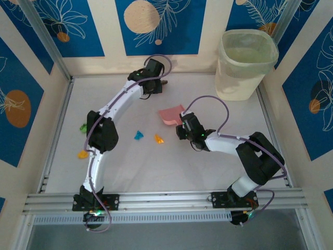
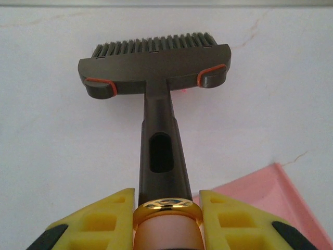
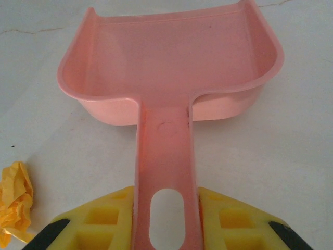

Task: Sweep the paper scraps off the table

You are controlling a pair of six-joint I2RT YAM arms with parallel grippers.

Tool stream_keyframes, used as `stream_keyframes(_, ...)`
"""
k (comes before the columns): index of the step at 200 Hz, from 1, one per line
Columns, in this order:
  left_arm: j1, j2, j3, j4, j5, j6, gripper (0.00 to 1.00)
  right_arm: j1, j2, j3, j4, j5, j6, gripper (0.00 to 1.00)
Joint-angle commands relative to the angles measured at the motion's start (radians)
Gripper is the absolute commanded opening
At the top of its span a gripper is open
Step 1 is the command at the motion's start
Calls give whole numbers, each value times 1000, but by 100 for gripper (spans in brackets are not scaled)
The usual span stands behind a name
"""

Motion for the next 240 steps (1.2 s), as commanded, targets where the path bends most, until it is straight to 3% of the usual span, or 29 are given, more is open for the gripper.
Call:
stream_keyframes(1,14,7,62,-42,46,31,0,9,28,31,16,-31,1,0)
stream_keyframes(49,7,-28,2,-50,150,14,0,8,49,41,15,-32,-2,0)
stream_keyframes(106,-35,-220,-344,114,258,-57,0,-2,54,41,9,-30,9,0)
stream_keyframes(148,-79,-395,-578,238,278,-100,0,-7,50,29,13,-30,28,0)
stream_keyframes(240,-144,-650,-926,371,327,-153,0,7,83,16,43,-22,45,0)
